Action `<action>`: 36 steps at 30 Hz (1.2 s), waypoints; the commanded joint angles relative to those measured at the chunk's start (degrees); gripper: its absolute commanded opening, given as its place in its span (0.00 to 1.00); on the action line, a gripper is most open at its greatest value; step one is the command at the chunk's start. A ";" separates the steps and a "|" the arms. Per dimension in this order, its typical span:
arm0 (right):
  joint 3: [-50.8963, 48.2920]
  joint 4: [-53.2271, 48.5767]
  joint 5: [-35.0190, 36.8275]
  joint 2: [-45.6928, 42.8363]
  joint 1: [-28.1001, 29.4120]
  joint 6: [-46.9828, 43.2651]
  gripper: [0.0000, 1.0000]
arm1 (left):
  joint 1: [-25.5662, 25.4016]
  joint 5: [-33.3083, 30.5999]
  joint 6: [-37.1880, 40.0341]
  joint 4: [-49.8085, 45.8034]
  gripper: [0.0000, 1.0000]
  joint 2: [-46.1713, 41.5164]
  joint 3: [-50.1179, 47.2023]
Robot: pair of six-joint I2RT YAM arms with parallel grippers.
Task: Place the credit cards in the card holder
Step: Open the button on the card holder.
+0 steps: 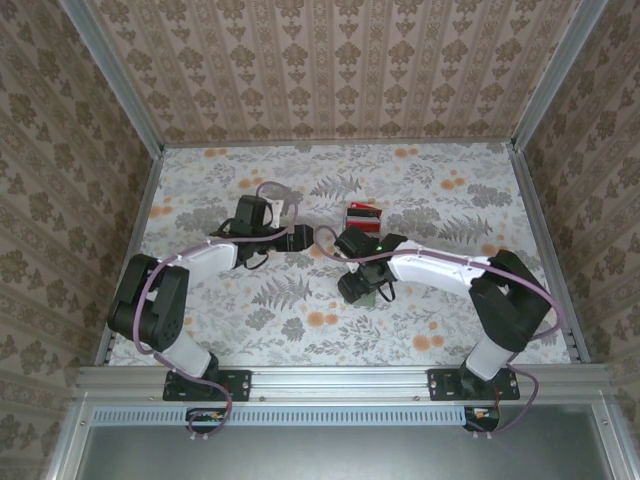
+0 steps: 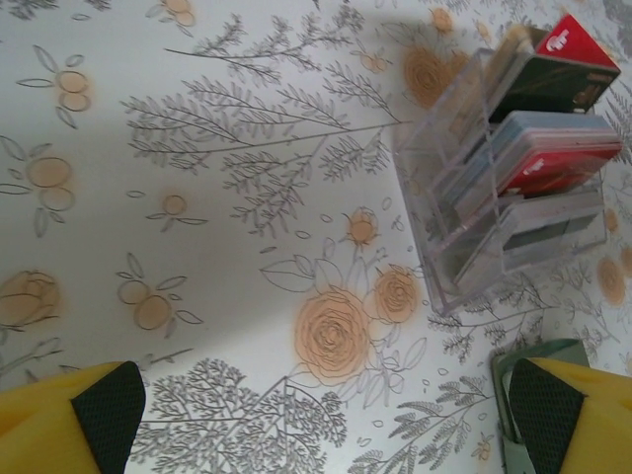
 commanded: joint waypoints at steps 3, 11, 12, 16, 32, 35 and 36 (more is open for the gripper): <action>4.89 -4.19 3.65 4.61 0.08 -7.14 0.59 | -0.41 -1.65 0.35 0.95 0.99 -2.69 -1.01; 6.07 -4.44 1.55 9.48 -0.01 -8.87 0.55 | -0.33 -3.57 -1.97 2.71 0.99 -3.88 -2.87; 5.81 -4.08 1.58 9.61 -0.04 -8.94 0.52 | -0.37 -3.82 -2.21 2.71 0.99 -3.85 -3.06; 5.60 -3.61 0.89 9.58 -0.49 -8.75 0.26 | -0.03 -4.12 -3.17 3.15 0.99 -4.24 -3.62; 9.04 1.36 -16.23 -4.29 -8.88 5.64 0.08 | 0.87 0.26 -2.99 3.33 0.99 -10.92 -3.74; 9.52 3.38 -18.44 -7.41 -10.71 10.26 0.08 | 0.82 1.77 -3.36 4.73 0.98 -13.15 -3.72; 9.65 3.69 -18.74 -8.38 -11.25 12.10 0.08 | 0.74 2.24 -3.32 5.12 0.98 -13.80 -3.75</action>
